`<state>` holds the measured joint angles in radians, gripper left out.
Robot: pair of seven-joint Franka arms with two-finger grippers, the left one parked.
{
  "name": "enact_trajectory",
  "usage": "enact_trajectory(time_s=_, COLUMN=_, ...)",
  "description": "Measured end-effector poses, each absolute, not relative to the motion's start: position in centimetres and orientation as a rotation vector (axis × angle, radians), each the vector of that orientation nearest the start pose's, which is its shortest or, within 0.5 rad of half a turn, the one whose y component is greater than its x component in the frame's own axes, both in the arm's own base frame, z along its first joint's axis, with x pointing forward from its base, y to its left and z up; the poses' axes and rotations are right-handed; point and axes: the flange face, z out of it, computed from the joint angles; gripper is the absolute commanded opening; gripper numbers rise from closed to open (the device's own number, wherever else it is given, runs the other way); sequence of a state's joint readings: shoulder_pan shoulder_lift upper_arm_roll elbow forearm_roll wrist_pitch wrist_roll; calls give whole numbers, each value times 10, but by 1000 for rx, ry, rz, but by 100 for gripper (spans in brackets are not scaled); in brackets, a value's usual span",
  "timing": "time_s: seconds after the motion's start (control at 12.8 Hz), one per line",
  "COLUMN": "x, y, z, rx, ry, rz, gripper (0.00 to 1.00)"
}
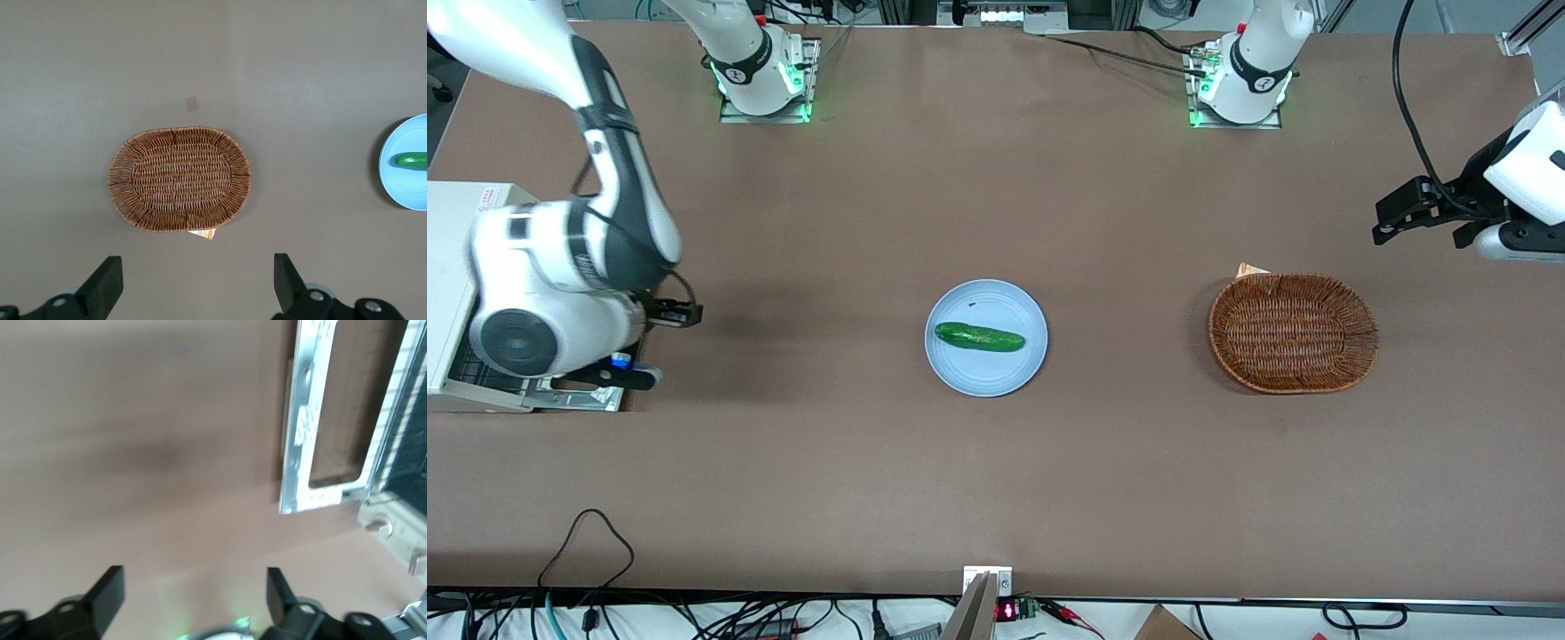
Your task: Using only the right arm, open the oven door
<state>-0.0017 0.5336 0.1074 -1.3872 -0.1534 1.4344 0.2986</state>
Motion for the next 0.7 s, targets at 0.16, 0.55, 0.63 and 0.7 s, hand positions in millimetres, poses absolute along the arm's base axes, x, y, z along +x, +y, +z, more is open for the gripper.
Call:
enact_trajectory(time_s=0.16, x=649, y=27, z=406, rx=-3126, ry=327, rz=736, gripper=99)
enact_trajectory(time_s=0.55, x=635, y=-13, z=493, rx=-2992, ry=384, rz=550, gripper=99)
enact_trajectory(time_s=0.63, x=632, y=-11, z=504, rx=-2997, ry=361, rz=523, gripper=99)
enact_trajectory(time_s=0.7, x=629, y=-8, z=515, rx=-3003, ry=305, rz=496, gripper=99)
